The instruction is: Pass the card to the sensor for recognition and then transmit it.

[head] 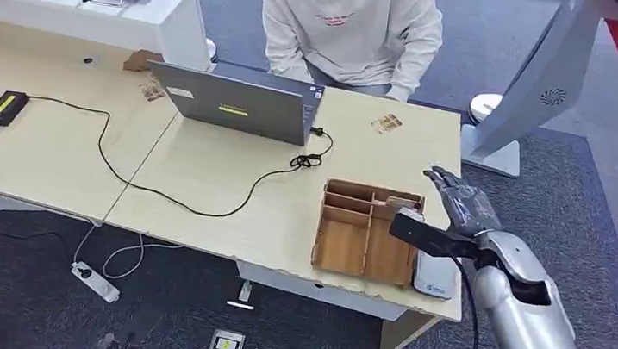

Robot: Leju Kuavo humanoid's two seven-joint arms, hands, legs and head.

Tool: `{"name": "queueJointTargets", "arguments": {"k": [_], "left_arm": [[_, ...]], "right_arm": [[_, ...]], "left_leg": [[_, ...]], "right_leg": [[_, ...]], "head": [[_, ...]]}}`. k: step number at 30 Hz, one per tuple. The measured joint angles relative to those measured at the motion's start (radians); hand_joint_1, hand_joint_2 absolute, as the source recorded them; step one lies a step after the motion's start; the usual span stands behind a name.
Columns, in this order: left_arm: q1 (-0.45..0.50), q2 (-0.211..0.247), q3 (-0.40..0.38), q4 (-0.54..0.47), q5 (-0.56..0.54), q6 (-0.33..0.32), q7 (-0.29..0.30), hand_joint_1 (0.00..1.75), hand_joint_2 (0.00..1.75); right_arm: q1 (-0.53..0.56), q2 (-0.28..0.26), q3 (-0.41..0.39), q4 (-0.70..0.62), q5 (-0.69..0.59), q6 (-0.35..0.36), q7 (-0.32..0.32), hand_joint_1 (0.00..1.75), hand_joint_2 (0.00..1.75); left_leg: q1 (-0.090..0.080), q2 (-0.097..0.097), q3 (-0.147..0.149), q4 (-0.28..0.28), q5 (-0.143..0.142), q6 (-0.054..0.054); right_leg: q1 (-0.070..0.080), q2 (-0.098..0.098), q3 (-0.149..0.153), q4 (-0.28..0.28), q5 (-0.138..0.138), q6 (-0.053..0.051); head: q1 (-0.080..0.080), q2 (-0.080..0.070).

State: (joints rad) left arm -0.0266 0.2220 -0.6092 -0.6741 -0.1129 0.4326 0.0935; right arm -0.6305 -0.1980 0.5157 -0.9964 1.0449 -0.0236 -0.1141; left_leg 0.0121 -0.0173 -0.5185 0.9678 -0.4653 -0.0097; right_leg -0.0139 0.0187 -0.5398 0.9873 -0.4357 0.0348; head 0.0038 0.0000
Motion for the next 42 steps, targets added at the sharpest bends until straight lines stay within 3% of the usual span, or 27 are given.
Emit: {"name": "queueJointTargets", "arguments": {"k": [21, 42], "left_arm": [[-0.040, 0.011, -0.047, 0.014, -0.001, -0.027, -0.021, 0.00, 1.75], [-0.058, 0.008, -0.076, 0.032, -0.004, -0.009, -0.039, 0.00, 1.75]], "right_arm": [[0.064, -0.042, -0.047, -0.116, 0.009, 0.014, 0.008, 0.00, 1.75], [0.074, -0.033, -0.054, -0.162, 0.007, 0.021, -0.003, 0.00, 1.75]], "left_leg": [[0.000, 0.000, 0.000, 0.000, 0.000, 0.000], [0.000, 0.000, 0.000, 0.000, 0.000, 0.000]], "right_leg": [[0.000, 0.000, 0.000, 0.000, 0.000, 0.000], [0.000, 0.000, 0.000, 0.000, 0.000, 0.000]], "head": [[0.000, 0.000], [0.000, 0.000]]}}
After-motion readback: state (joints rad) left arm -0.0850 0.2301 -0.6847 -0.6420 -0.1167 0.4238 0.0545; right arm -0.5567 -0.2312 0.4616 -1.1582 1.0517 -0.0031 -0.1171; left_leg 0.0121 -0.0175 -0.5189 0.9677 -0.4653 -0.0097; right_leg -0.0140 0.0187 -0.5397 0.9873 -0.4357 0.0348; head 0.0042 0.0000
